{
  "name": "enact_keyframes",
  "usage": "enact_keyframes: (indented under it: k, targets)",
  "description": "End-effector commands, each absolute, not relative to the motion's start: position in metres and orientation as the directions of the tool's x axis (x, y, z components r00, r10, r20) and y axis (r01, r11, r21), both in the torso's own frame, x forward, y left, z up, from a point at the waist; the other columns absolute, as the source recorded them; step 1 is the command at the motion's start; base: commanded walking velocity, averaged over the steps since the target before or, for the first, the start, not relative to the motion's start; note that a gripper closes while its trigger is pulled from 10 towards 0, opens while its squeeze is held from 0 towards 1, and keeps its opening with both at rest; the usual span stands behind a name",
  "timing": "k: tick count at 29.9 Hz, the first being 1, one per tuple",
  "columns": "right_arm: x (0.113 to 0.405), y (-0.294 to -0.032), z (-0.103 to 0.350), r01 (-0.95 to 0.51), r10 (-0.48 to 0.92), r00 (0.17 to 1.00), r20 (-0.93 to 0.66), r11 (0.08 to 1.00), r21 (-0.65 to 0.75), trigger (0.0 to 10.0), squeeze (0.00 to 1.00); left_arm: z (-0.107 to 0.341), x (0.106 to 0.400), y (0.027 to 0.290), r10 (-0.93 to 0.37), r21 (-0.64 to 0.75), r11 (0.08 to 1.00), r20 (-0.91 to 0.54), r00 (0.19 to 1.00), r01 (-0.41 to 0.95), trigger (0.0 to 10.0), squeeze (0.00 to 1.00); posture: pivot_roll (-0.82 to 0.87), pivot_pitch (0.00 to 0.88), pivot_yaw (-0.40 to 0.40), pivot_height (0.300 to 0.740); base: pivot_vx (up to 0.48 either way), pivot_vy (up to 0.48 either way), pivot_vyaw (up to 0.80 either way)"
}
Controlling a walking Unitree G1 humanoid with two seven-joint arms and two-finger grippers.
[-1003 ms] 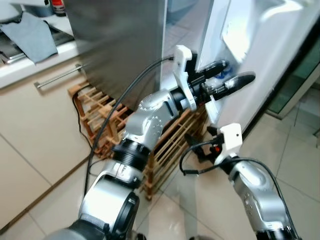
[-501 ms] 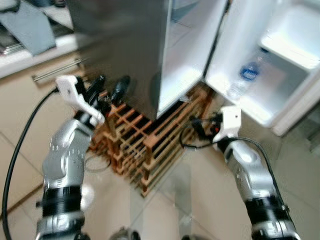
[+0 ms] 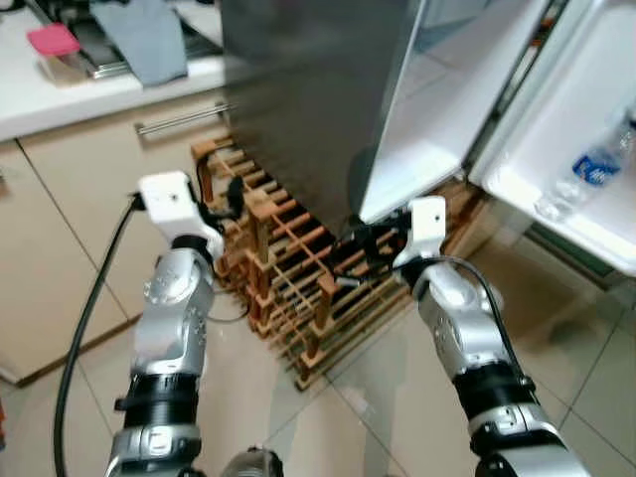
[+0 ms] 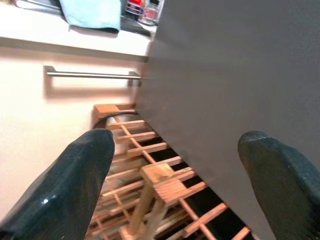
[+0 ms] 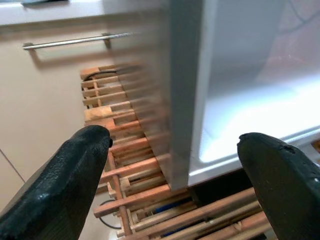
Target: Restocking fridge
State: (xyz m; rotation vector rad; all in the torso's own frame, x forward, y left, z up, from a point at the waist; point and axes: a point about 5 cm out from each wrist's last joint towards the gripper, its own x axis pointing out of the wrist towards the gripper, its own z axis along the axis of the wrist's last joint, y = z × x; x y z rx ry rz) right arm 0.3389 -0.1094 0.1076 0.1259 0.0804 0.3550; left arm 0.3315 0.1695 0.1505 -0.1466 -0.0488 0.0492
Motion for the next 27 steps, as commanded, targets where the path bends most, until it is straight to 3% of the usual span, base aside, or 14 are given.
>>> enact_keyframes:
  k: [1, 6, 7, 8, 14, 22, 27]
  targets:
    - [0.344, -0.115, 0.118, -0.322, 0.327, 0.945, -0.016, 0.938, 0.126, 10.0, 0.08, 0.152, 0.337, 0.169, 0.072, -0.108, 0.992, 0.041, 0.997, -0.067, 10.0, 0.0, 0.01, 0.0, -0.055, 0.74, 0.0, 0.48, 0.54]
    - [0.346, -0.124, 0.12, -0.282, 0.283, 0.959, 0.008, 0.953, 0.111, 10.0, 0.15, 0.153, 0.339, 0.171, 0.112, -0.015, 0.994, 0.051, 0.992, -0.111, 10.0, 0.0, 0.01, 0.0, -0.049, 0.74, 0.0, 0.48, 0.54]
    - [0.349, -0.146, 0.127, -0.124, 0.118, 0.991, 0.063, 0.987, 0.098, 10.0, 0.2, 0.147, 0.334, 0.177, 0.183, 0.016, 0.983, 0.022, 0.983, -0.183, 10.0, 0.0, 0.0, 0.0, -0.045, 0.74, 0.0, 0.0, 0.6]
    - [0.349, -0.152, 0.13, -0.078, 0.07, 0.994, 0.084, 0.993, 0.094, 10.0, 0.2, 0.146, 0.333, 0.18, 0.207, 0.024, 0.978, 0.018, 0.978, -0.207, 10.0, 0.0, 0.0, 0.0, -0.039, 0.74, 0.0, 0.0, 0.6]
    - [0.345, -0.154, 0.146, -0.025, 0.021, 0.975, 0.219, 1.0, 0.013, 10.0, 0.27, 0.15, 0.328, 0.188, 0.253, 0.034, 0.966, 0.064, 0.965, -0.256, 10.0, 0.0, 0.0, 0.0, -0.02, 0.74, 0.0, 0.0, 0.67]
    - [0.348, -0.125, 0.138, -0.164, 0.155, 0.969, 0.19, 0.986, 0.032, 10.0, 0.33, 0.18, 0.33, 0.178, 0.172, 0.087, 0.977, 0.214, 0.961, -0.195, 10.0, 0.0, 0.05, 0.0, -0.013, 0.74, 0.0, 0.0, 0.64]
    - [0.342, -0.109, 0.127, -0.267, 0.258, 0.955, 0.145, 0.962, 0.052, 10.0, 0.36, 0.18, 0.329, 0.172, 0.117, 0.127, 0.981, 0.228, 0.967, -0.148, 10.0, 0.0, 0.04, 0.0, -0.019, 0.74, 0.0, 0.0, 0.6]
